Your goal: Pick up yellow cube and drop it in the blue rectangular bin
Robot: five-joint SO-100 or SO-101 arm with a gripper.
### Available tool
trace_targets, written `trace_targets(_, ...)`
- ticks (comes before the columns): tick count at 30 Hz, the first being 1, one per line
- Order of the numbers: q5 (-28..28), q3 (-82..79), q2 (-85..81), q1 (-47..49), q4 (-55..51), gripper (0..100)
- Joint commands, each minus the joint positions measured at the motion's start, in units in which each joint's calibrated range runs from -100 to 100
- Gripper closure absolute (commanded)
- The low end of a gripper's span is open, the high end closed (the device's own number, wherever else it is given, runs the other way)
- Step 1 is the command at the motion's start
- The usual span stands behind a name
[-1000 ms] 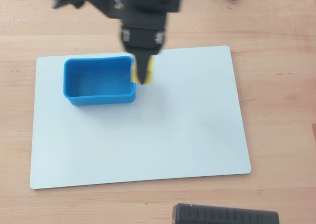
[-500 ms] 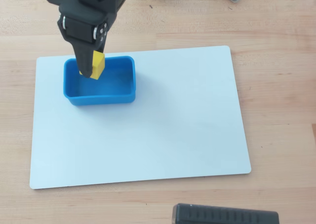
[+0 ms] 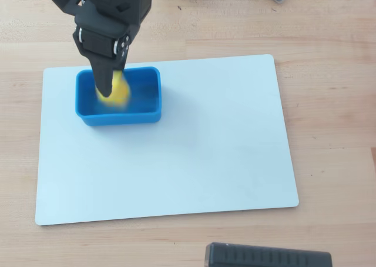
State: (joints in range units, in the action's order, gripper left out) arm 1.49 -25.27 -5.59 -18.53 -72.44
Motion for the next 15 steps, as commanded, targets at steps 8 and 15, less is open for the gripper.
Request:
trace_targets(8,-0.44,0.36,-10.34,2.32,-0.31,80)
trace_targets(15,-0.20,-2.09,-23.53,8.50,-4.69,91)
